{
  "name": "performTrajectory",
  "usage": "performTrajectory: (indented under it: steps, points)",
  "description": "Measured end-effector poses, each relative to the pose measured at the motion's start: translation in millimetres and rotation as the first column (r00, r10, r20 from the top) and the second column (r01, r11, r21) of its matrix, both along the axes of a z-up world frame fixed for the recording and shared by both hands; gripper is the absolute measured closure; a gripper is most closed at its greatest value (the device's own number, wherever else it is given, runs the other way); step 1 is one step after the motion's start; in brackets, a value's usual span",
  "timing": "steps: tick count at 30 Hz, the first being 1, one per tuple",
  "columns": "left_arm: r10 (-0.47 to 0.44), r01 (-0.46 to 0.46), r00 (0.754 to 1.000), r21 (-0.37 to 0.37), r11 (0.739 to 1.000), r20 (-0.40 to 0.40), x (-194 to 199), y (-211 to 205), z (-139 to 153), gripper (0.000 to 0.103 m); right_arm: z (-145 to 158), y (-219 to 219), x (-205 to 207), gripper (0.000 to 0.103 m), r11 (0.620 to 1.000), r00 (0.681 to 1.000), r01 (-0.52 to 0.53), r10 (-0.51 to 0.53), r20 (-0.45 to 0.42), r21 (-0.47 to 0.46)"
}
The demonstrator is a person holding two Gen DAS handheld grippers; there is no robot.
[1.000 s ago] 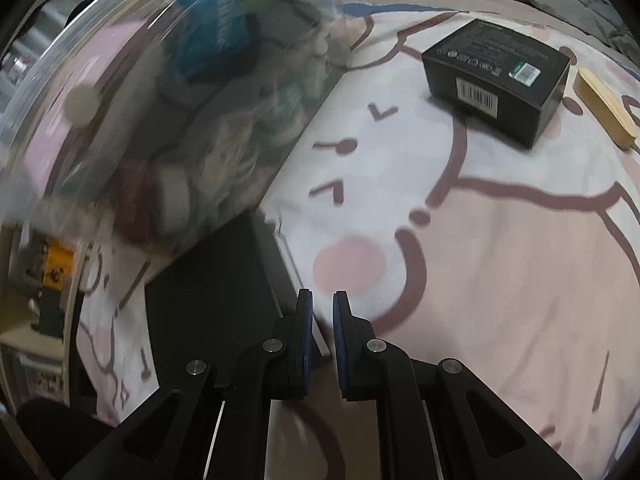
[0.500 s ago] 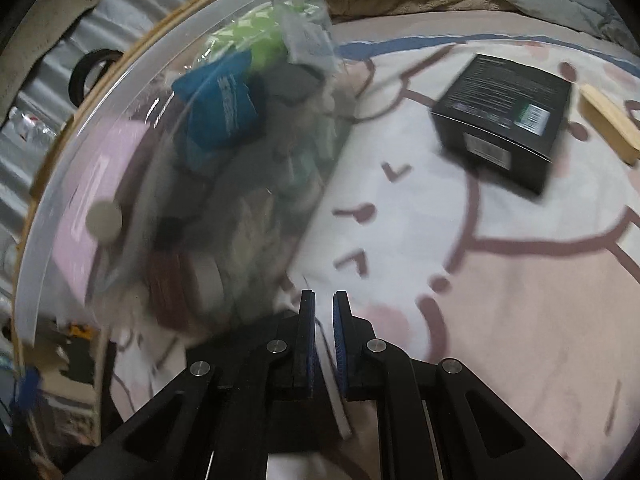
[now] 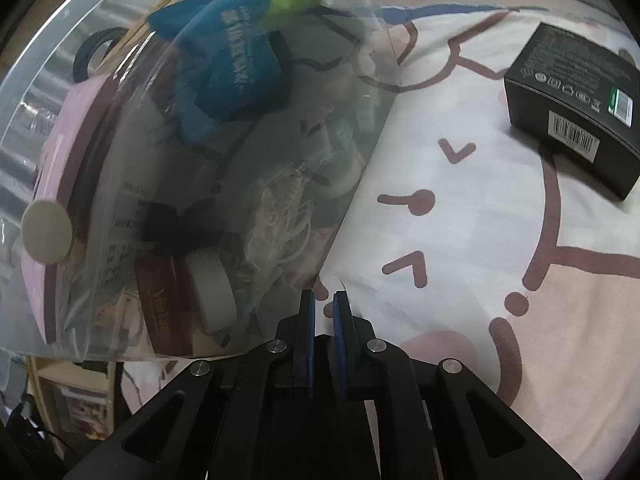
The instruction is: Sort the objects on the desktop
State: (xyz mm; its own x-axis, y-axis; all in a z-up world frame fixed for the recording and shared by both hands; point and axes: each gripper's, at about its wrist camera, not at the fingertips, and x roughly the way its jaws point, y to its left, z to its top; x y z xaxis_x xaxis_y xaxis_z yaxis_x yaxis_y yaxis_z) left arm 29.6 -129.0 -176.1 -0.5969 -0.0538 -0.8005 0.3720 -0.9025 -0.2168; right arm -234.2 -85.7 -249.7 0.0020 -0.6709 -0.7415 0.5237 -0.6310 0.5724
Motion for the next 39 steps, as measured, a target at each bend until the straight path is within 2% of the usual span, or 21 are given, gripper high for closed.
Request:
performTrajectory:
  steps: [5, 13, 19, 29, 39]
  points:
    - [0.028, -0.028, 1.000, -0.002, 1.000, 0.015, 0.2, 2.9, -8.9, 0.065, 5.7, 2.5, 5.4, 0.092, 0.999, 0.999, -0.029, 0.030, -0.034, 0.032]
    - [0.093, -0.096, 0.995, 0.078, 0.992, 0.035, -1.0, -14.0, -21.3, 0.065, 9.6, 18.9, 21.1, 0.092, 0.993, 0.995, -0.080, 0.084, -0.047, 0.083]
    - [0.109, -0.112, 0.993, 0.100, 0.989, 0.035, -2.9, -17.1, -23.1, 0.065, 10.2, 40.7, 46.1, 0.092, 0.983, 0.988, -0.139, 0.145, -0.046, 0.118]
    - [0.050, -0.053, 0.997, 0.056, 0.997, 0.052, -8.9, 5.6, -25.0, 0.065, 4.8, 71.7, 67.5, 0.092, 0.971, 0.984, -0.163, 0.172, -0.037, 0.177]
    - [-0.032, 0.029, 0.998, 0.068, 0.997, 0.048, -15.2, 41.6, -29.8, 0.065, 7.1, 117.6, 69.2, 0.092, 0.968, 0.992, -0.120, 0.127, -0.018, 0.220]
